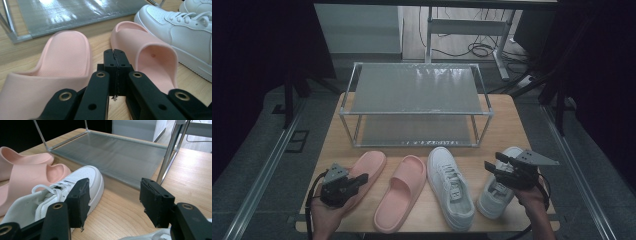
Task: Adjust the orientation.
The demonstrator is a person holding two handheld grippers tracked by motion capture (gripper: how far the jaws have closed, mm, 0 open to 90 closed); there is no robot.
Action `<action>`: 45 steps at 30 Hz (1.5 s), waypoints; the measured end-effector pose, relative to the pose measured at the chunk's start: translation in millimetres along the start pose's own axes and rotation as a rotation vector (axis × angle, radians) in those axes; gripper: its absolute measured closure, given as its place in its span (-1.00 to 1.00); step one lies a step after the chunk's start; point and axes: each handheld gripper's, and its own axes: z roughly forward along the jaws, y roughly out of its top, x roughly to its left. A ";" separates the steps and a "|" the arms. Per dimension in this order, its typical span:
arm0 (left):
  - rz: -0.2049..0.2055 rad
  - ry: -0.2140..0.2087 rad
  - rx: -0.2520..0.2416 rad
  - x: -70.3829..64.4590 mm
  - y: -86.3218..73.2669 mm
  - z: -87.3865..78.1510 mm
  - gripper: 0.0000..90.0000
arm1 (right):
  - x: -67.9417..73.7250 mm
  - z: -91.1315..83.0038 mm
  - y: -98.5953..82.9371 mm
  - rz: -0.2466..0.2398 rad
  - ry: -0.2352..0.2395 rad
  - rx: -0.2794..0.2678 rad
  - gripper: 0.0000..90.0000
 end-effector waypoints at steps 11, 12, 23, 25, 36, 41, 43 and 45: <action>0.002 0.017 0.095 -10.9 -12.7 20.5 1.00 | 1.7 2.6 -2.9 0.004 0.023 0.016 -0.07; -0.005 0.024 0.104 -10.3 -17.1 20.5 1.00 | 2.0 2.4 -3.0 0.005 0.024 0.014 -0.07; -0.053 0.045 0.147 -1.2 -52.9 12.7 1.00 | 2.0 -1.2 -3.0 0.013 0.010 0.012 -0.07; -0.054 0.044 0.155 -0.2 -55.5 13.9 1.00 | 1.3 -1.4 -3.1 0.015 0.007 0.013 -0.07; -0.079 0.073 0.153 12.3 -62.9 8.2 1.00 | -1.3 -3.3 -2.7 0.027 0.002 0.014 -0.07; -0.080 0.076 0.156 14.7 -62.3 7.9 1.00 | -2.2 -4.3 -2.8 0.027 0.000 0.012 -0.07; -0.082 0.082 0.159 16.3 -62.3 6.8 1.00 | -2.2 -5.0 -2.4 0.028 0.000 0.011 -0.07; -0.084 0.085 0.158 17.7 -62.7 5.9 1.00 | -2.2 -5.3 -2.1 0.027 0.000 0.009 -0.07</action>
